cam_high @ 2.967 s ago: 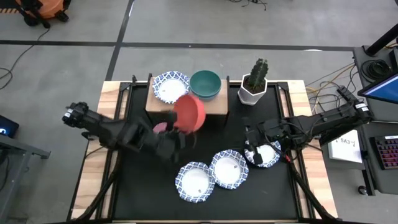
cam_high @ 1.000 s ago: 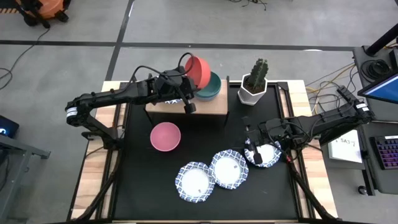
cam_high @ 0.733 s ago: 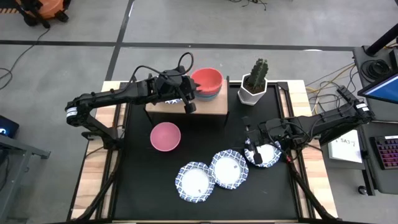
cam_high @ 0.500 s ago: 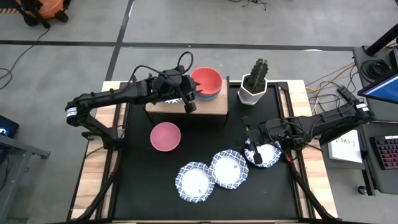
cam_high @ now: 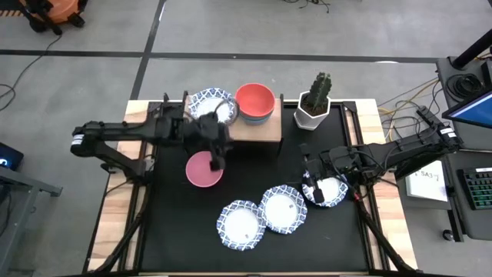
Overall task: Place and stack bowls onto a shelf
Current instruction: Stack the orange bowl on top of the green bowl on the shelf
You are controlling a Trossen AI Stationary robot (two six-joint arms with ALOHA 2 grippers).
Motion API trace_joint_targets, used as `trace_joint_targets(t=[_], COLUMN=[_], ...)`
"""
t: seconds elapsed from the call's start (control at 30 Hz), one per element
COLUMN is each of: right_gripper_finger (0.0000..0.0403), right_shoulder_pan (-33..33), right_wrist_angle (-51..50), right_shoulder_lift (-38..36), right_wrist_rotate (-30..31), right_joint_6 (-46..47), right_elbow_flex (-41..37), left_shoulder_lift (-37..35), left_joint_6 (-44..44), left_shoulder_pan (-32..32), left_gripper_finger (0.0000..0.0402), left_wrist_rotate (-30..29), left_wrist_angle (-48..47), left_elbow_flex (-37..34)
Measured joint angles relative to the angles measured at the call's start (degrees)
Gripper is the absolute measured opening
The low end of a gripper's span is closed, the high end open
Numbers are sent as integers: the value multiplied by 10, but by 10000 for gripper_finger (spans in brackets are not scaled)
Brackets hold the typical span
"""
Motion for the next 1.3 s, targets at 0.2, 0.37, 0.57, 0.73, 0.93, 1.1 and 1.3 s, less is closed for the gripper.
trace_joint_targets(t=[0.2,0.37,0.57,0.73,0.93,1.1,1.3], right_gripper_finger=[27,27,10,9,9,8,8], right_shoulder_pan=[-1,-30,-111,-182,-257,-315,-354], right_wrist_angle=[48,86,90,90,82,30,-17], right_shoulder_lift=[4,17,73,162,283,374,470], right_wrist_rotate=[74,149,128,51,38,-9,-28], right_joint_6=[-3,-19,-50,-83,-114,-113,-108], right_elbow_flex=[0,16,93,186,308,412,510], left_shoulder_lift=[-16,-29,-65,-85,-85,-75,-66], left_joint_6=[-78,-148,-174,-173,-183,-201,-202], left_shoulder_pan=[-70,-137,-218,-252,-261,-262,-262], left_gripper_finger=[100,100,100,100,100,100,100], left_wrist_rotate=[-26,-114,-267,-337,-351,-350,-350], left_wrist_angle=[24,39,43,44,43,42,42], left_elbow_flex=[-84,-119,-144,-151,-172,-182,-182])
